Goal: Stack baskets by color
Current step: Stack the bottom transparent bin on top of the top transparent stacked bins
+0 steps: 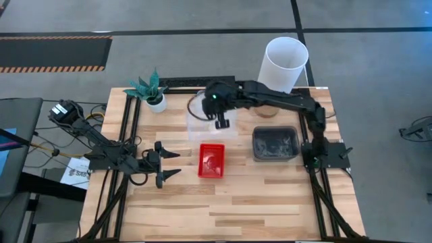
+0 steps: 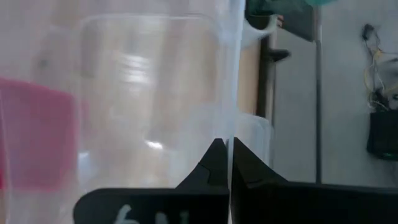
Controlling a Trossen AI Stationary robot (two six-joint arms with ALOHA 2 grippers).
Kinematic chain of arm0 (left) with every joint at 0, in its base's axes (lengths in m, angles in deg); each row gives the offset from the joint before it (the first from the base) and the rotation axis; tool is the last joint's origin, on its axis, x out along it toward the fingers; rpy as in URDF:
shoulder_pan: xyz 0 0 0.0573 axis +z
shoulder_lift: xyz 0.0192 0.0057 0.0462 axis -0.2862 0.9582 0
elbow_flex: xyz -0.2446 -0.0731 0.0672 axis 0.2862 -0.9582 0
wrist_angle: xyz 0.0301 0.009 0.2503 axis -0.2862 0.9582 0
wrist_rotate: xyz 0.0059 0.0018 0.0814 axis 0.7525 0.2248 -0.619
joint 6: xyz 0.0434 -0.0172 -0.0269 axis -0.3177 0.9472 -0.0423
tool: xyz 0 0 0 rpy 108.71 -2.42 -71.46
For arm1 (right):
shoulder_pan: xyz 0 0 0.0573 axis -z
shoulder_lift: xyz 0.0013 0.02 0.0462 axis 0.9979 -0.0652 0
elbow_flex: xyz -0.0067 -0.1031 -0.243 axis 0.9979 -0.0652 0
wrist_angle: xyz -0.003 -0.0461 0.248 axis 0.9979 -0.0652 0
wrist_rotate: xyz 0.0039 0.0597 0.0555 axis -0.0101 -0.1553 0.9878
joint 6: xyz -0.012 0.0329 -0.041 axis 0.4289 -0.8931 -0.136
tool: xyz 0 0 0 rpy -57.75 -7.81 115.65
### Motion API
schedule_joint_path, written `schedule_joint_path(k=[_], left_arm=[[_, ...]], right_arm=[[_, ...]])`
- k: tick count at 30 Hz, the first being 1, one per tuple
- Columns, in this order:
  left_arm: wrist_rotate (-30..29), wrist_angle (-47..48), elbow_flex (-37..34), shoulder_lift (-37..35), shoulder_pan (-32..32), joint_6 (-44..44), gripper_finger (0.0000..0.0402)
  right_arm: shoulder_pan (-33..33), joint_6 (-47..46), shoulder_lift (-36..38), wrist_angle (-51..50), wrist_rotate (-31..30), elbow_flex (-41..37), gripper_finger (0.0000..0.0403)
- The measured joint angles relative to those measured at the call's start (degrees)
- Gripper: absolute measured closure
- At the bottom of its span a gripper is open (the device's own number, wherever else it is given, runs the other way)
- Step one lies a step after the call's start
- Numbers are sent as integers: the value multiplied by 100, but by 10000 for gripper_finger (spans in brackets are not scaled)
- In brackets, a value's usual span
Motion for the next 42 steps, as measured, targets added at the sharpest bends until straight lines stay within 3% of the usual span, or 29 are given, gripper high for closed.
schedule_joint_path(k=[13, 25, 35, 42], left_arm=[[-30, 533, 2, 0, 126, -64, 104], [741, 722, 2, 0, 767, -130, 104], [1435, 675, 2, 0, 1277, -300, 104], [1605, 664, 2, 0, 1346, -300, 104]], right_arm=[[956, 302, -864, 19, -168, 745, 403], [1457, 131, -962, -240, -145, 747, 403], [1512, 84, -962, -593, -91, 745, 403], [1562, 88, -961, -562, 177, 718, 403]])
